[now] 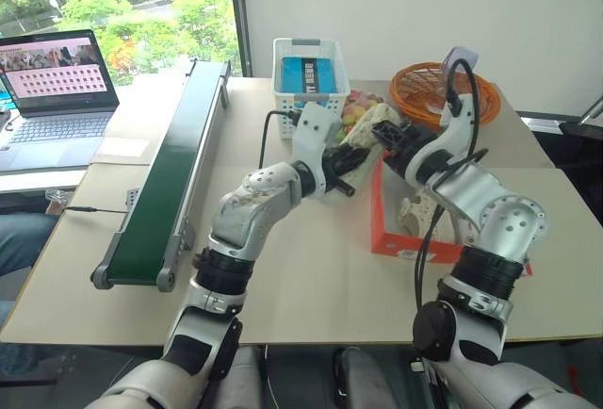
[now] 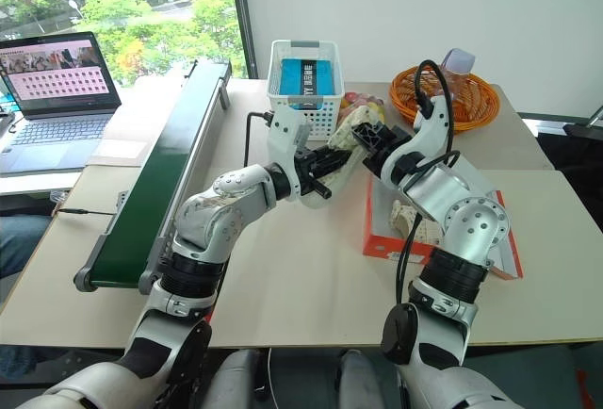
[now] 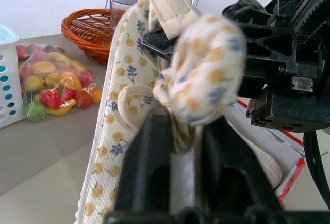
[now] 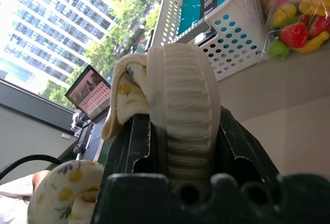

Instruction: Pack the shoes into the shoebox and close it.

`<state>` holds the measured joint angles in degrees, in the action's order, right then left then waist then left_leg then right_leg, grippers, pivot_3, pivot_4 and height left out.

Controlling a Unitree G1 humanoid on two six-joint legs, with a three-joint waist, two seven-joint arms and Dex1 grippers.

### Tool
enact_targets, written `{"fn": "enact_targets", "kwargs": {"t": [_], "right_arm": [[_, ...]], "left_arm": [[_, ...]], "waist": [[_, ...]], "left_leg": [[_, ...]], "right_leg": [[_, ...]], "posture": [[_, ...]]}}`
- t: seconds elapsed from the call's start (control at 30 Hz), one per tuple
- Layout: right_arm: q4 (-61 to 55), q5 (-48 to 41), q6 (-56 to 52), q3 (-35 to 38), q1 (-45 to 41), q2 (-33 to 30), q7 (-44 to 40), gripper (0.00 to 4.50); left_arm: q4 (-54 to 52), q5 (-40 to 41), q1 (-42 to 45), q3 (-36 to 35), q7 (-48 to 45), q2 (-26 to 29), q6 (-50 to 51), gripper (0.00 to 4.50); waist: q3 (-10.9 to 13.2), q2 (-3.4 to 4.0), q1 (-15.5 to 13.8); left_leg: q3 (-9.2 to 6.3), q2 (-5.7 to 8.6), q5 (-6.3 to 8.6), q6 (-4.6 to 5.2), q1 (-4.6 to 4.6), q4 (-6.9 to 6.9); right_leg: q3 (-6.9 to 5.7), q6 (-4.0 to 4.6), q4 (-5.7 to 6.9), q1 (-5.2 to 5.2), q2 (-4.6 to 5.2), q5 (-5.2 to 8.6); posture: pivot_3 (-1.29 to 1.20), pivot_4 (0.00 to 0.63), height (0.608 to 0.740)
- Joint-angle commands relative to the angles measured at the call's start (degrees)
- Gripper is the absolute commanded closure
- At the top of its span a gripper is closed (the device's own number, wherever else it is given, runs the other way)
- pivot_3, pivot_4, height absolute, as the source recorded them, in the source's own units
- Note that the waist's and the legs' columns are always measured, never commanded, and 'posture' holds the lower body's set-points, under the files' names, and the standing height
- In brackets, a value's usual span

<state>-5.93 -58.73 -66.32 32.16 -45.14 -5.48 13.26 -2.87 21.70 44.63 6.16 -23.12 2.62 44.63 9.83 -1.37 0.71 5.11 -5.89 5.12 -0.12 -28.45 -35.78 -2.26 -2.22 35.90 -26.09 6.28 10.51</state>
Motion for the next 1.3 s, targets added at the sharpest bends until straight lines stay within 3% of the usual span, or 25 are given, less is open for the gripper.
{"fn": "enact_targets", "kwargs": {"t": [0.03, 0.07, 0.4, 0.53, 0.9, 1.13, 1.3], "right_arm": [[-0.7, -1.9, 2.2, -0.2, -1.9, -2.5, -1.6, 3.65], [-0.4, -1.2, 2.3, -0.6, -2.1, -3.7, -2.0, 3.65], [13.9, 12.5, -3.0, -14.2, -17.1, -26.4, -11.3, 3.66], [21.2, 16.6, -3.7, -21.4, -18.3, -31.3, -21.2, 3.66], [33.2, 26.9, 4.6, -26.7, -14.3, -32.2, -34.9, 3.66], [38.3, 29.7, 5.1, -26.4, -20.1, -33.7, -41.1, 3.66], [39.1, 32.3, 6.1, -28.5, -19.4, -33.2, -45.2, 3.66]], "left_arm": [[-6.9, 4.3, -0.1, -1.7, -2.4, 2.5, 5.0, 1.80], [-7.4, 5.9, 0.0, -3.2, -2.1, 2.4, 6.5, 1.47], [-9.7, 9.8, -0.2, -5.1, -3.7, 6.6, 9.5, 1.46], [-9.4, 7.8, -2.9, -4.4, -1.1, 6.3, 8.0, 1.46], [-15.1, 7.8, -8.5, -5.5, 2.2, 9.0, 9.9, 1.46], [-14.9, 7.8, -8.5, -5.1, 3.0, 9.1, 9.5, 1.46], [-15.5, 8.3, -7.7, -4.4, 3.4, 8.5, 10.3, 1.46]], "waist": [[0.0, 0.01, 0.0], [0.0, 0.01, 0.0], [0.1, 0.17, 0.1], [0.1, 0.16, 0.0], [0.1, 0.17, 0.0], [0.1, 0.17, 0.0], [0.1, 0.17, 0.0]], "left_leg": [[0.00, 0.00, 0.00, 0.00, 0.00, 0.00], [0.00, 0.00, 0.00, -0.01, 0.00, 0.00], [-0.02, 0.05, 0.08, -0.10, -0.05, 0.00], [-0.04, 0.05, 0.09, -0.09, -0.02, 0.05], [-0.02, 0.06, 0.03, -0.01, -0.06, -0.02], [-0.01, 0.06, 0.22, -0.31, -0.04, -0.07], [-0.01, 0.06, 0.22, -0.31, -0.04, -0.04]], "right_leg": [[0.00, 0.00, 0.00, 0.00, 0.00, 0.00], [0.00, 0.00, 0.00, 0.00, 0.00, 0.00], [0.02, 0.19, -0.07, -0.04, 0.00, 0.19], [0.02, 0.24, -0.09, -0.01, -0.01, 0.22], [0.05, -0.03, -0.08, -0.02, -0.02, 0.03], [0.06, 0.03, -0.09, 0.01, -0.02, 0.09], [0.06, 0.01, -0.07, -0.02, -0.02, 0.06]], "posture": [[0.00, 0.150, 0.735], [0.00, 0.150, 0.735], [0.00, 0.150, 0.735], [0.00, 0.150, 0.735], [0.00, 0.150, 0.735], [0.00, 0.150, 0.735], [0.00, 0.150, 0.735]]}}
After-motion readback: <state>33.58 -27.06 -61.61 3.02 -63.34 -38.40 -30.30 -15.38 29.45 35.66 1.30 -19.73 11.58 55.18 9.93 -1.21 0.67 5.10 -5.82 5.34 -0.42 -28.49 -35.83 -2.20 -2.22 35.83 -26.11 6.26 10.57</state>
